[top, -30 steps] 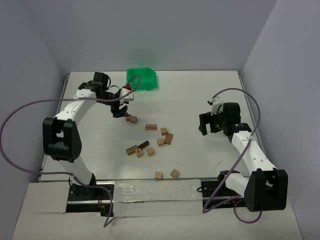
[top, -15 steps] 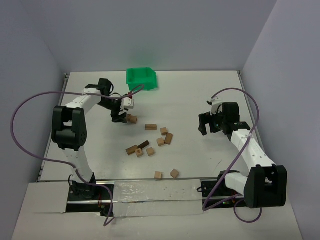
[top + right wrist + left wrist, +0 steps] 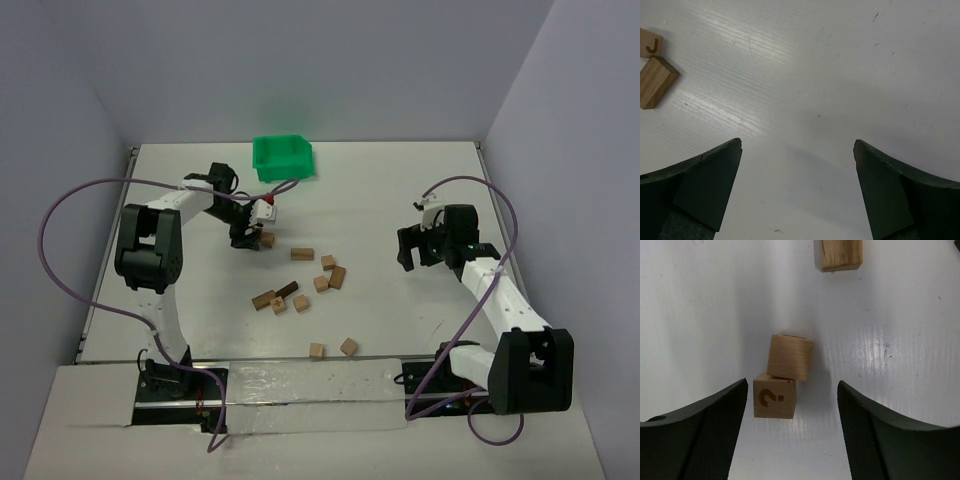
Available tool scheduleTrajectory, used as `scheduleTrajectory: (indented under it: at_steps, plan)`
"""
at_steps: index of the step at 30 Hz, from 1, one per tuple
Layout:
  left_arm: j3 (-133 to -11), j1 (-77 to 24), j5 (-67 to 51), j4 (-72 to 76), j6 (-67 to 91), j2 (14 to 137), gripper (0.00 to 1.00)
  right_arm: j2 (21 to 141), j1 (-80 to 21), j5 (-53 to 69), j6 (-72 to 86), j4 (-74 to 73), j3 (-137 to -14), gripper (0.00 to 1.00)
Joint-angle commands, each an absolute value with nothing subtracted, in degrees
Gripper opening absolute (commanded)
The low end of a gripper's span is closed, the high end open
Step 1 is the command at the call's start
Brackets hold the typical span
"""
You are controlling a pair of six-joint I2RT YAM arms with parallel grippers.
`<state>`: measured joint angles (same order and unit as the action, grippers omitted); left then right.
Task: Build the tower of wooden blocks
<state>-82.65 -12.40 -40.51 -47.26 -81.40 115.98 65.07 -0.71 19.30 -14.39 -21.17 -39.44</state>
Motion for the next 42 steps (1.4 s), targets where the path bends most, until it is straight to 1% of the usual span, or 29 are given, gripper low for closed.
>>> scheduleTrajectory:
  at_steps: [1,7,10,16,34,42]
  plan:
    - [-83.9,-12.92,-41.66,-45.4,-82.14,116.37,0.77,65.43,-0.4,18.9,-14.94,-20.57,-42.27,1.0]
    - [-83.15,-13.01,-41.92,-44.54,-81.35,116.2,0.71,65.58,-0.43,18.98,-15.02,-20.57,-42.28,1.0]
    - [-83.15,-13.18,-41.85,-44.22,-80.87,116.45,0.66,65.57,-0.44,18.9,-15.02,-20.57,-42.28,1.0]
    - [-83.23,-13.36,-41.84,-44.13,-80.77,116.81,0.61,65.75,-0.36,18.9,-15.12,-20.57,-42.36,1.0]
    - [-82.7,-13.8,-41.84,-44.94,-80.95,116.83,0.58,66.01,-0.35,18.72,-15.2,-20.57,-42.34,1.0]
    - [-82.5,-14.15,-41.43,-44.77,-80.63,117.19,0.5,66.09,-0.38,18.63,-15.17,-20.57,-42.33,1.0]
